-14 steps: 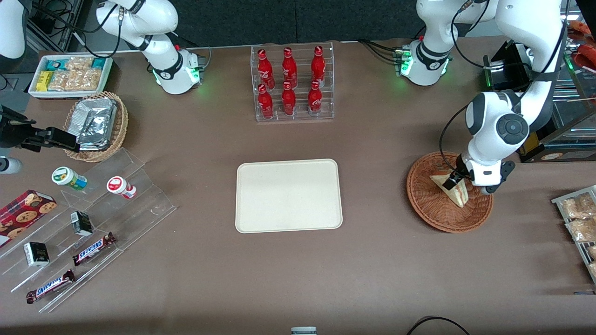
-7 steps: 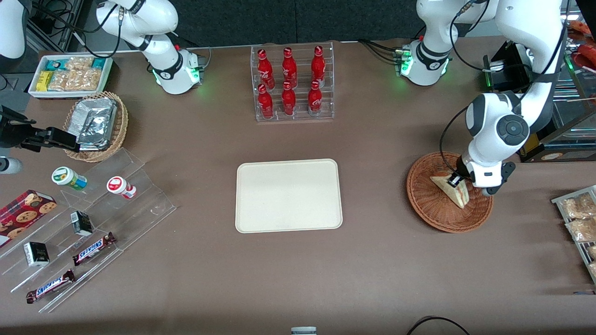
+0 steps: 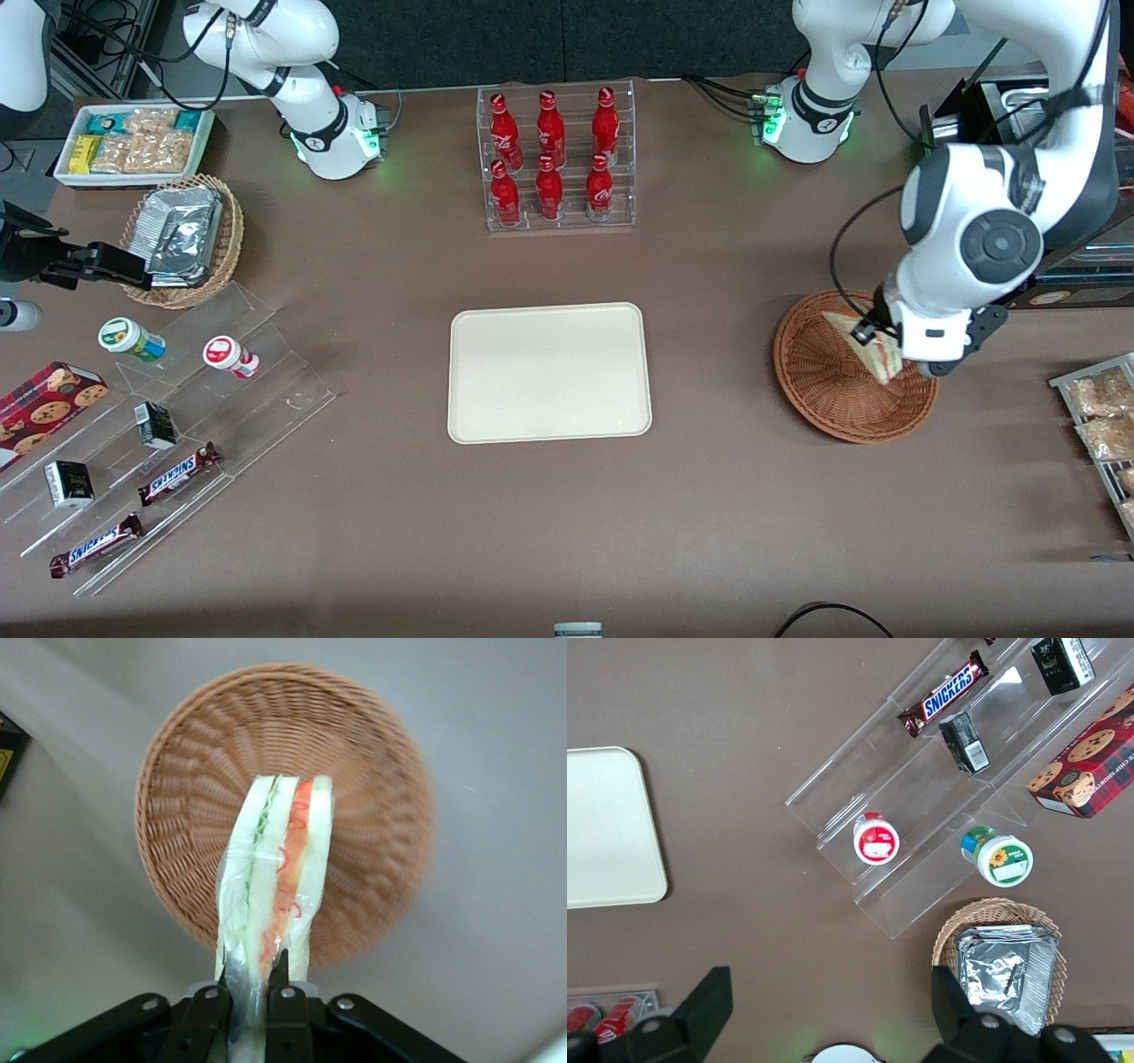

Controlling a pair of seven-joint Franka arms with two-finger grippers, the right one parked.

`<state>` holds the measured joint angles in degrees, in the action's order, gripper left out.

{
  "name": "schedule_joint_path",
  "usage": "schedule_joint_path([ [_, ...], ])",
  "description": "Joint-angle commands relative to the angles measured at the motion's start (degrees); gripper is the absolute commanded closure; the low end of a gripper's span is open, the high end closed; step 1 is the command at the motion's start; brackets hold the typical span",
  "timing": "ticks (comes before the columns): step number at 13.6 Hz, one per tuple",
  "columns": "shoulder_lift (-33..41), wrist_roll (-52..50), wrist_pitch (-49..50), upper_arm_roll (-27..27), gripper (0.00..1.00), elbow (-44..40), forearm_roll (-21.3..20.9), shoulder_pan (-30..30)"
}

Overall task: Place sandwich from basket to tray
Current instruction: 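Carry the sandwich with the left gripper over the cream tray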

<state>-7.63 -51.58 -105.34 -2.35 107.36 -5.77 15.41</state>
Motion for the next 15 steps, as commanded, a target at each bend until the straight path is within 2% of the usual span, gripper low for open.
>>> schedule_joint_path([
  [1, -3.96, -2.9, 4.17, -0.37, 1.0, -8.64, -0.21, 8.03],
  [5, -13.27, -4.22, 3.83, -0.37, 1.0, -17.61, 0.76, 19.02],
  [7, -18.71, -3.26, 3.3, -0.37, 1.0, -22.0, 0.93, 22.64],
  [10, -27.07, -4.05, 2.95, 1.12, 1.0, -30.09, 0.93, 25.72],
  [15, -32.27, -6.68, -8.11, 1.21, 1.0, -30.63, 0.93, 28.62],
])
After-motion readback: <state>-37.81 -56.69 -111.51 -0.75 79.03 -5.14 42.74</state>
